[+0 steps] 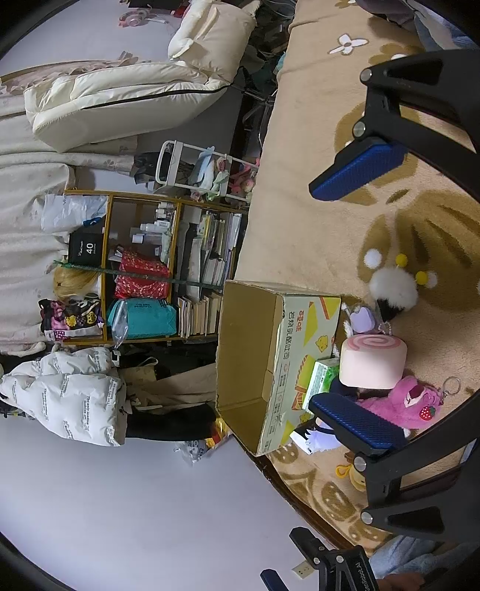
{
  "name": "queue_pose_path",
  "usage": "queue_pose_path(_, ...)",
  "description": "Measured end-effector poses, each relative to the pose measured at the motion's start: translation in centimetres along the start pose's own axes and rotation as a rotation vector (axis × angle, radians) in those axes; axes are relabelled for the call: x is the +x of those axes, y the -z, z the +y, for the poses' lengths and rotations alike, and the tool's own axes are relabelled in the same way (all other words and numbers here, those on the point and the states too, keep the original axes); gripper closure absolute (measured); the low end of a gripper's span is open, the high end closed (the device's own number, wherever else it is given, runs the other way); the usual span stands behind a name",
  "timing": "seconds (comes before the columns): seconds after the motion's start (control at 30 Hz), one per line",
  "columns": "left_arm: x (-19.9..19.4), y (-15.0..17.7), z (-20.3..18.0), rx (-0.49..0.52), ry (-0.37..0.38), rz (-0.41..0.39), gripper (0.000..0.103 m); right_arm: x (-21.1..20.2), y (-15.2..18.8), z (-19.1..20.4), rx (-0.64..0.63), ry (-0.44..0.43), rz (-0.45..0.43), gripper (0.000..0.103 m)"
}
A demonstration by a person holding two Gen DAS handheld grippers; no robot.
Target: Organize soft objects
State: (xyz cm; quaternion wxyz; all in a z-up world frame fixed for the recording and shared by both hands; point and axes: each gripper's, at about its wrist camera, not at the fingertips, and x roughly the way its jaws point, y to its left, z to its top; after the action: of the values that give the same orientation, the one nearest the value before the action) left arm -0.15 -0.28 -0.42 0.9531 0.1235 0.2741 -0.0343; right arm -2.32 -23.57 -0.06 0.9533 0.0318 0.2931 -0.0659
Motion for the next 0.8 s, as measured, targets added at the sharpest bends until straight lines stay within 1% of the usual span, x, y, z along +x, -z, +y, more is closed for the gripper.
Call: queue_pose_path(0.8, -0.01, -0.12, -0.01, 0.004, -0.003, 0.002, 0.003, 0.23, 0.25, -0.04, 0.005, -0.003, 0.006, 0.0)
